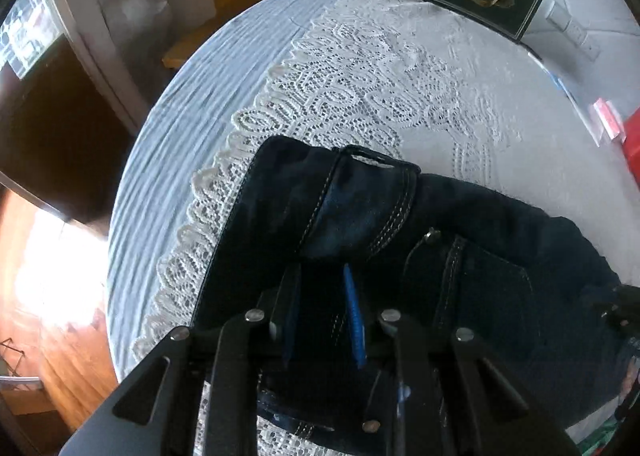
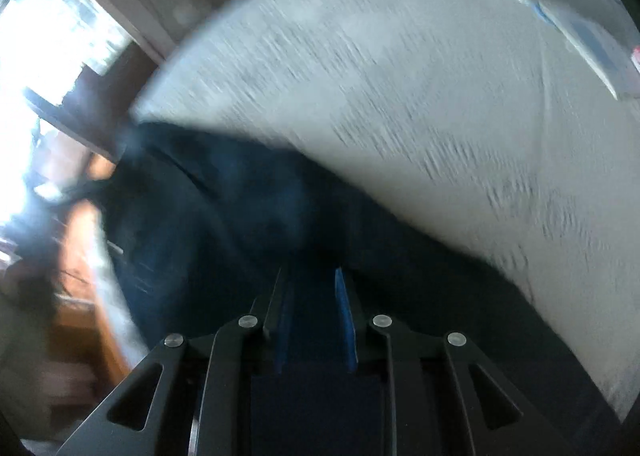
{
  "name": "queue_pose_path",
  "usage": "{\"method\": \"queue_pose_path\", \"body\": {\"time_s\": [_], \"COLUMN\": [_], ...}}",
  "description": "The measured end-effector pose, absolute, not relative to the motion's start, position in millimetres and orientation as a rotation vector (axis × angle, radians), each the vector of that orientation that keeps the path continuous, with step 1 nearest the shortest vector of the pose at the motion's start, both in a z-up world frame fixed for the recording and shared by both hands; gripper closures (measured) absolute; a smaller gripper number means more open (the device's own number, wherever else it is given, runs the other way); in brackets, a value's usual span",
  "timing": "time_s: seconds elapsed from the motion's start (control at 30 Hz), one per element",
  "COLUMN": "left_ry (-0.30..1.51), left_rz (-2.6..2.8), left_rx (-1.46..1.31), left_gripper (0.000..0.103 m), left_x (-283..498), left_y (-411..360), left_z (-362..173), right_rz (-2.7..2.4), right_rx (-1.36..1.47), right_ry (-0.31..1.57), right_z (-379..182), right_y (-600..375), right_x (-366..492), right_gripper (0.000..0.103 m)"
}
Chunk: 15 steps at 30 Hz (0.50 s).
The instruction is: Fold clothes
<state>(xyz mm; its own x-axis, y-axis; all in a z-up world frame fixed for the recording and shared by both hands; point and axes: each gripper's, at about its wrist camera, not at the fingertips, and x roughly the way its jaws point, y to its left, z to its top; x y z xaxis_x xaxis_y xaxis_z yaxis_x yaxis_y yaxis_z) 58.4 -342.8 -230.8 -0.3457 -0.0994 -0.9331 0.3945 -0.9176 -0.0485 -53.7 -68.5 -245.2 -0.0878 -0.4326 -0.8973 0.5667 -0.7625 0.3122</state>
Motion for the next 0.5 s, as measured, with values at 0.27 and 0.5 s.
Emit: {"method": "queue_pose_path", "body": {"time_s": [0.27,0.5], "left_ry": [0.467,0.451], "left_rz": [-2.395,-2.376], "left_rx": [1.461,1.586], "left_gripper": [0.000,0.024], "left_x": [62,52], "left_y": [-300,-203], "left_z": [-185,-199], "right_rz": [-2.034,-2.078], "right_rx": [1.508,1.557], "right_ry": [0.028,0.092], "right_z": [-196,-185], "right_y": [24,112], "right_x": [-65,-62], "right_gripper": [0.035,0.037]}}
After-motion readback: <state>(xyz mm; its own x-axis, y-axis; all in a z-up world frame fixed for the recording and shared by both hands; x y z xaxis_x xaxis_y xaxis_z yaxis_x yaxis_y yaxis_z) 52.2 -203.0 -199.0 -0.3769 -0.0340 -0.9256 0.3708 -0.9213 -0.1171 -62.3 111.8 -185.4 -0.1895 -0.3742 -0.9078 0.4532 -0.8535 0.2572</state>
